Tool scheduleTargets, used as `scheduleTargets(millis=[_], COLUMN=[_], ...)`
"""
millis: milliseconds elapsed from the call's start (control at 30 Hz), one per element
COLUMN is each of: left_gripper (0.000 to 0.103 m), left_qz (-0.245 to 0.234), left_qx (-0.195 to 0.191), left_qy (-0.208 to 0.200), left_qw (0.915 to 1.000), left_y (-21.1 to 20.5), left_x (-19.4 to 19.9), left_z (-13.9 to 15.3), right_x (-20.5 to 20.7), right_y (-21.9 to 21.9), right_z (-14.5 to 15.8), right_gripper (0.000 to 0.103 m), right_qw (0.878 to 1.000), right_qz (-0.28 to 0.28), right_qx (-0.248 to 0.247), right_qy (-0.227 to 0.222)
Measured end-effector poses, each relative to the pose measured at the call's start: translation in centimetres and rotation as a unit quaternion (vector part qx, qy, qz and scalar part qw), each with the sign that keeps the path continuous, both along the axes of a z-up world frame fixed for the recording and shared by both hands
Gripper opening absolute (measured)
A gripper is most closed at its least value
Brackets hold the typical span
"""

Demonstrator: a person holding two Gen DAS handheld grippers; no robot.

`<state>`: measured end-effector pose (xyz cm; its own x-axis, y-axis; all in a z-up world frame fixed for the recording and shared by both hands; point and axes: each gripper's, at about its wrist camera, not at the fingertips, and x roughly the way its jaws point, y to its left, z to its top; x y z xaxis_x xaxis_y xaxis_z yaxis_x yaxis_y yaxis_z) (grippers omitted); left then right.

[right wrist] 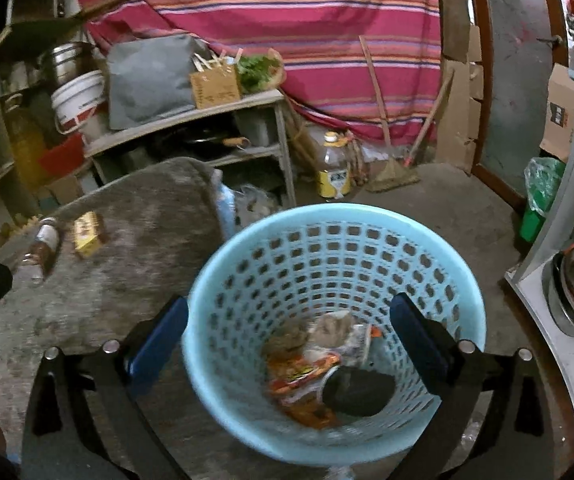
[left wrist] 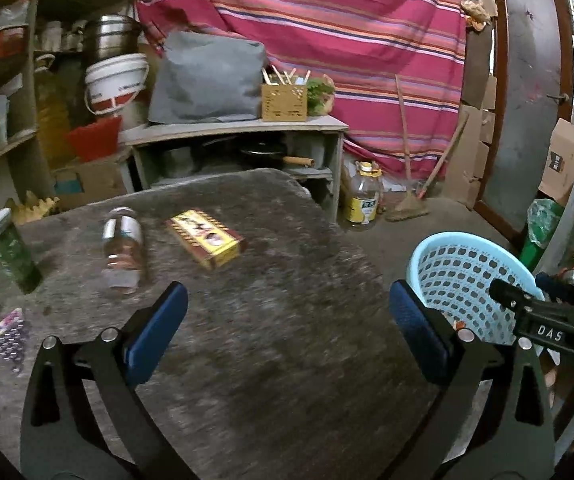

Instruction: Collect trash

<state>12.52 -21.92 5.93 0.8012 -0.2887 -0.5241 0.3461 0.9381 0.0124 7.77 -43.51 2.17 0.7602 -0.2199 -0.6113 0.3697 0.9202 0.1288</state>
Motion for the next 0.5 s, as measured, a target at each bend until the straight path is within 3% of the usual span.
scheduleTargets(millis=[500], left_gripper=[0.098], left_qz=[0.082], left_qx=[-0.018], left_qy=[-0.028], left_qw=[0.9961], left_y=[15.3], left_x=[-6.9], left_z=[0.0], right_x=[-4.6], right_y=[14.9], right_z=[2.7], right_gripper=[0.099], right_qw=[0.993], right_qz=[0.095], right_qx=[-0.034], right_qy=[-0.067])
